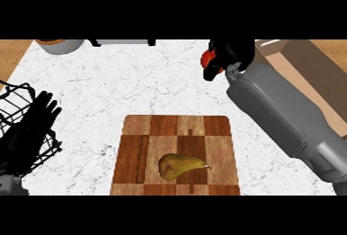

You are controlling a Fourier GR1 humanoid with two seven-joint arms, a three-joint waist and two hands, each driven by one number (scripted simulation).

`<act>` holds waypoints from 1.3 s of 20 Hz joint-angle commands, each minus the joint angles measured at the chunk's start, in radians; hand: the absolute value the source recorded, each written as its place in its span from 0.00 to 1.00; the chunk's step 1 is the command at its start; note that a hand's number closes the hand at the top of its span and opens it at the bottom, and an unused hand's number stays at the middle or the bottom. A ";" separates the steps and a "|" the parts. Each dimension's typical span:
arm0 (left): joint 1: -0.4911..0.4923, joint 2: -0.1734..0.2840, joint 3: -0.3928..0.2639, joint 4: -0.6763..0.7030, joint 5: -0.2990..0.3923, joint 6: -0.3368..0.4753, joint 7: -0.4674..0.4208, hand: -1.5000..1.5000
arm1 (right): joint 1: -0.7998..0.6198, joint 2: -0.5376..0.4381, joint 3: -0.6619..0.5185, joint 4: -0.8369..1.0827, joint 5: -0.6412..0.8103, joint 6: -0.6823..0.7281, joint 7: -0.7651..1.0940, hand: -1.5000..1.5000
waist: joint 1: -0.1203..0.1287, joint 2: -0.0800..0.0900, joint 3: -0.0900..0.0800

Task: Pick the tomato from the cutting board and place it in the cardboard box

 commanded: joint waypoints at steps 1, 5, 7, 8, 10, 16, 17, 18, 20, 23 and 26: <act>-0.030 -0.017 -0.012 0.015 -0.031 0.024 -0.003 0.50 | -0.058 -0.071 -0.048 -0.113 0.057 0.021 0.120 1.00 | -0.005 0.003 0.000; 0.010 -0.014 0.000 -0.001 -0.005 -0.017 -0.010 0.50 | -0.039 -0.119 -0.098 -0.200 0.111 0.033 0.229 1.00 | 0.007 0.005 0.000; -0.012 0.004 0.023 0.011 0.012 -0.033 -0.005 0.50 | -0.025 -0.164 -0.105 -0.244 0.146 0.071 0.262 1.00 | 0.005 0.005 0.000; -0.018 0.019 0.049 -0.011 0.020 -0.019 0.014 0.50 | 0.033 -0.208 -0.126 -0.254 0.144 0.050 0.229 1.00 | 0.004 0.005 0.001; -0.002 -0.004 0.028 -0.007 0.013 -0.027 0.003 0.50 | -0.015 -0.229 -0.177 -0.312 0.132 0.133 0.272 1.00 | 0.006 0.004 0.000; -0.021 0.011 0.044 -0.005 0.011 -0.048 0.027 0.50 | 0.103 -0.285 -0.261 -0.228 0.163 0.102 0.113 1.00 | 0.018 0.011 0.001; -0.053 -0.012 0.018 -0.039 -0.017 0.006 0.071 0.50 | 0.129 -0.309 -0.263 -0.290 0.146 0.158 0.111 1.00 | 0.011 0.009 0.001; 0.014 -0.048 -0.009 -0.037 -0.034 -0.015 0.006 0.50 | 0.139 -0.329 -0.286 -0.253 0.148 0.139 0.059 1.00 | 0.017 0.011 0.001; 0.020 -0.013 0.043 0.021 -0.014 -0.071 -0.042 0.50 | 0.182 -0.330 -0.321 -0.275 0.154 0.118 0.027 1.00 | 0.015 0.010 0.001; -0.026 -0.054 -0.001 0.000 -0.042 -0.022 -0.001 0.50 | 0.198 -0.360 -0.372 -0.137 0.156 0.040 -0.147 1.00 | 0.021 0.015 0.001; -0.012 -0.030 0.036 -0.026 -0.023 -0.042 0.028 0.50 | 0.205 -0.271 -0.389 -0.105 0.208 -0.001 -0.131 1.00 | 0.024 0.012 0.001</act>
